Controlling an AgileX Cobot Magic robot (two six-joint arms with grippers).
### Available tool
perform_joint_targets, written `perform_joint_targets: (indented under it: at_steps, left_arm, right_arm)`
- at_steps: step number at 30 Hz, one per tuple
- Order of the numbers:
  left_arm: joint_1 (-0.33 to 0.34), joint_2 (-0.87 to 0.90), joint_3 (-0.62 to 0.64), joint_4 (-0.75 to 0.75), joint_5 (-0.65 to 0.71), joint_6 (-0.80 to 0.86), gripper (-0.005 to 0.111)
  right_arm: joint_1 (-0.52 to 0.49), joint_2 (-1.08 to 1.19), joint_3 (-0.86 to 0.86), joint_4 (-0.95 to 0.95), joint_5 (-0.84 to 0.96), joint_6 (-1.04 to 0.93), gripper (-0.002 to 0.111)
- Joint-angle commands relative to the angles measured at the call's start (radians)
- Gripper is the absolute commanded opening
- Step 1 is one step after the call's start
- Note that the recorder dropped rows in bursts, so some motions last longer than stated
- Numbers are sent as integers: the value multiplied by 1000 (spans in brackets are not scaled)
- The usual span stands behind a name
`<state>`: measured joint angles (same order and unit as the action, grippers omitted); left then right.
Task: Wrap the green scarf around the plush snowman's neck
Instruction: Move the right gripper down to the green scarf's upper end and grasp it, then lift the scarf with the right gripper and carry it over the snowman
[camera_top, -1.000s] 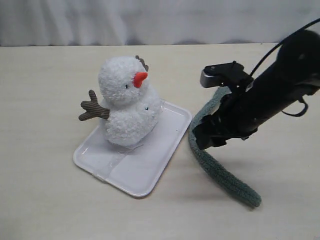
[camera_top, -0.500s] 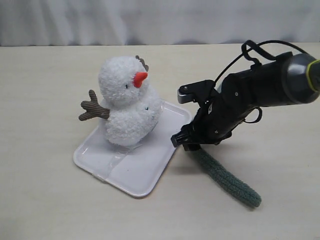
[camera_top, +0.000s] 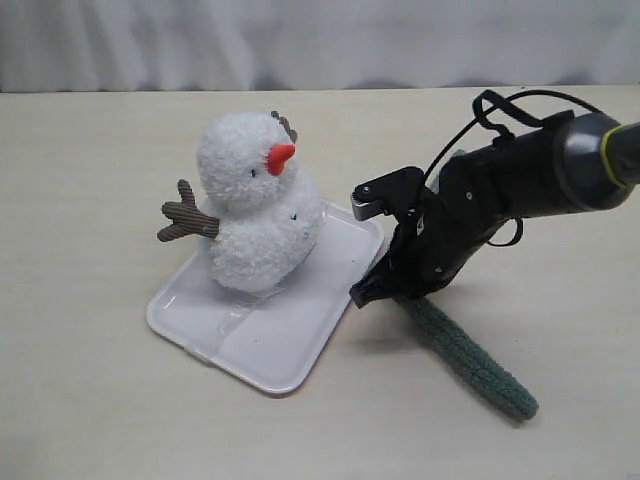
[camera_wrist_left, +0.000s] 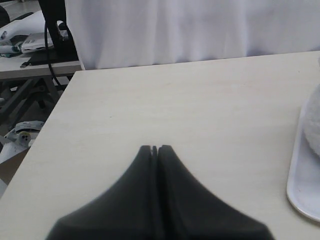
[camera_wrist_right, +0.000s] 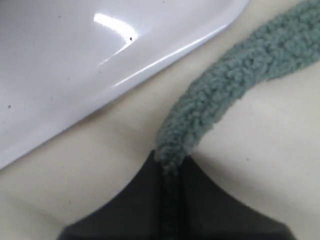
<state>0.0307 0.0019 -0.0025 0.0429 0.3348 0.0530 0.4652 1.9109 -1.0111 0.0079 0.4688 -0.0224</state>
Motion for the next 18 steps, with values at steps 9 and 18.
perform_joint_targets:
  at_steps: [9, 18]
  left_arm:
    - [-7, -2, 3, -2, -12, -2, 0]
    - [-7, -2, 3, -2, -12, -2, 0]
  right_arm:
    - [72, -295, -267, -27, 570, -58, 4]
    - [396, -342, -634, -281, 752, -428, 4]
